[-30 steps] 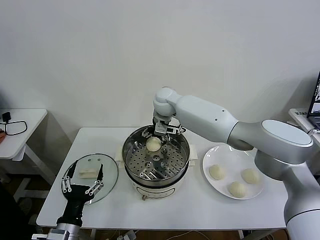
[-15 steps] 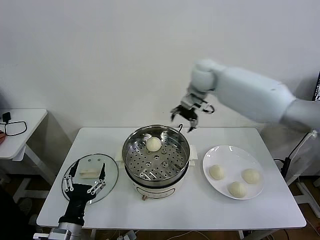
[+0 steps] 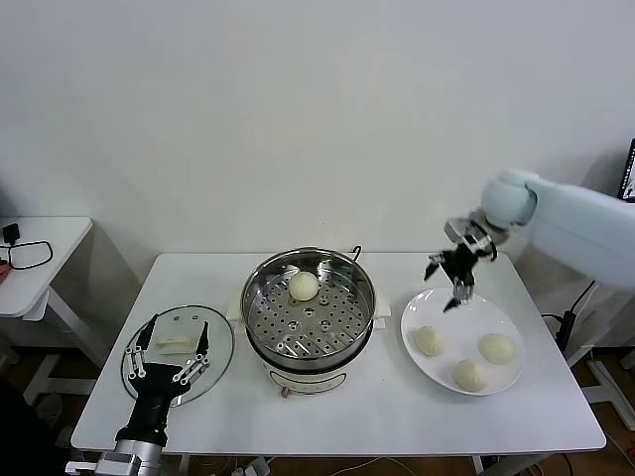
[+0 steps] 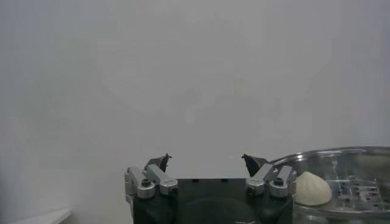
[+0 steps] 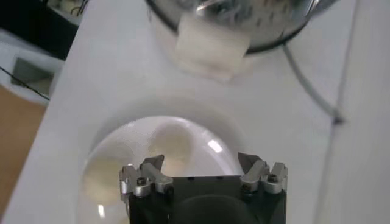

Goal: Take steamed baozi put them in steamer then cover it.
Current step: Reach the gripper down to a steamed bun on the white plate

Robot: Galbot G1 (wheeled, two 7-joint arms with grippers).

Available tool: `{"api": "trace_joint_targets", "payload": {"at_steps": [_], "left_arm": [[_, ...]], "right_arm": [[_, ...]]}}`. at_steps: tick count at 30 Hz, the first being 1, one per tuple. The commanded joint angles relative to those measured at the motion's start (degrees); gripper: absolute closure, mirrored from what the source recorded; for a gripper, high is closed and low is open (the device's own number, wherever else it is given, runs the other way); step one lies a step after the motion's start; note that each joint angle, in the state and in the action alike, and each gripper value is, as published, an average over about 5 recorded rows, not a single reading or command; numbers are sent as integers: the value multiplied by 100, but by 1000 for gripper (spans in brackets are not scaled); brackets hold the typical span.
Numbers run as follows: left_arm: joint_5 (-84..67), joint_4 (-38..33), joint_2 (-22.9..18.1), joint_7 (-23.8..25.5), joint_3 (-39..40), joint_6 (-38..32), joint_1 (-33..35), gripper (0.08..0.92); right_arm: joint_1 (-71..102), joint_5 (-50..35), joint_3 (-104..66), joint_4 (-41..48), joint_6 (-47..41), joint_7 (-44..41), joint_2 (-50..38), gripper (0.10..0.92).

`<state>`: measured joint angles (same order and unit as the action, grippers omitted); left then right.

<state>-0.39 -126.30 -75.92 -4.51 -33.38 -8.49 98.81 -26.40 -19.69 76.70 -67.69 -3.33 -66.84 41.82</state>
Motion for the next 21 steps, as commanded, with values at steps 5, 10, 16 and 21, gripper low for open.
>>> {"api": "trace_joint_targets", "payload": {"at_steps": [5,10,16,21], "left_arm": [[3,15,-8,-4,-8,1,3,177],[2,16,-5,-9,-27,-3,10,177],[2,27,-6,-12,-41,-13,12,177],[2,35,-15,-15,-32,-22,14,177]], "right_arm": [[1141,-19,-336,129,-349,688,-205,203],[1256,-55,-456,276,-342,1026,-28,203],[1314,-12,-462,386,-329,1126,149,203],[1380,55,-475,476,-327,1131,288,203]]}}
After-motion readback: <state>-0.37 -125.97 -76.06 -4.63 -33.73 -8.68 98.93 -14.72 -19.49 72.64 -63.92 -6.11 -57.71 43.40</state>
